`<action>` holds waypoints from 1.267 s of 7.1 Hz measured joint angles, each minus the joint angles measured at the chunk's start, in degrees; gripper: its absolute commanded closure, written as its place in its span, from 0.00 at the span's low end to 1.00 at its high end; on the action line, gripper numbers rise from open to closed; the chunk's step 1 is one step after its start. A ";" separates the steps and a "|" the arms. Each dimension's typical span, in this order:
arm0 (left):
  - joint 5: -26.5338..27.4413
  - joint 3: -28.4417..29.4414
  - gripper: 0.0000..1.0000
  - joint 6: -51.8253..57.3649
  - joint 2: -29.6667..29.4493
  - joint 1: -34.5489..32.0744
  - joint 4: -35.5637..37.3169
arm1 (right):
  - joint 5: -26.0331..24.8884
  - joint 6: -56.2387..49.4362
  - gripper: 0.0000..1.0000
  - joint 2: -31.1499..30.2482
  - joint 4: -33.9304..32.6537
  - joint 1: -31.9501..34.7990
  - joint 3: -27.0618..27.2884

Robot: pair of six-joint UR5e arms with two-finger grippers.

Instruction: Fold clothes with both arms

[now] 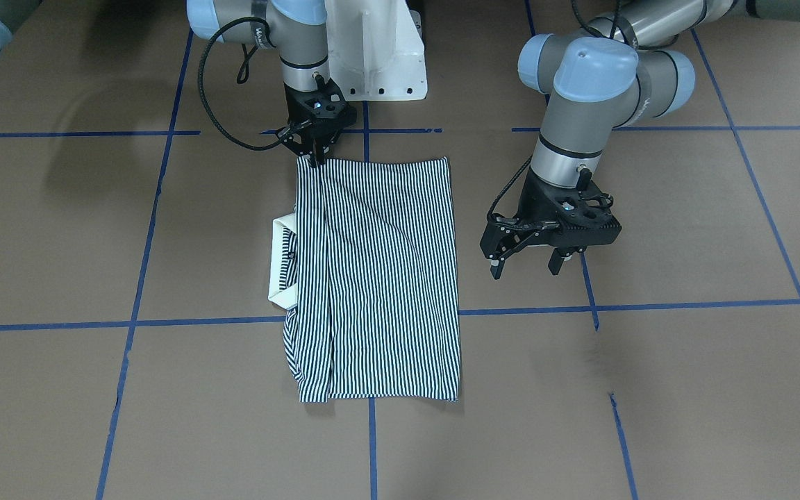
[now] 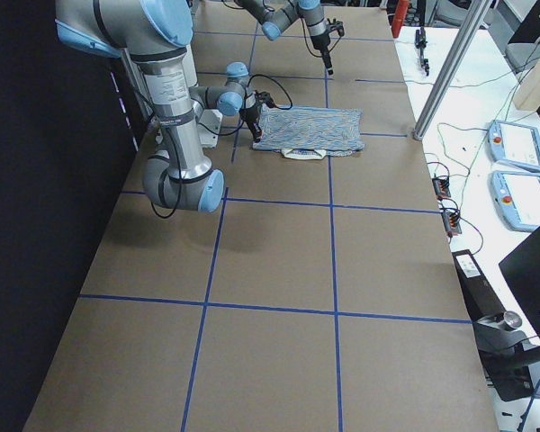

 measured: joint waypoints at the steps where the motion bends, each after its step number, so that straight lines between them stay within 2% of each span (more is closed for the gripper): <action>1: 0.00 -0.01 0.00 -0.21 -0.08 0.03 -0.05 | -0.23 -0.02 1.00 -0.10 -0.02 0.18 0.01; 7: 0.02 0.13 0.00 -0.41 -0.08 0.21 -0.26 | 0.00 0.33 1.00 -1.06 0.68 3.10 0.46; 9: 0.08 0.15 0.00 -0.41 -0.03 0.29 -0.21 | 2.00 2.10 1.00 -2.28 0.75 4.03 0.50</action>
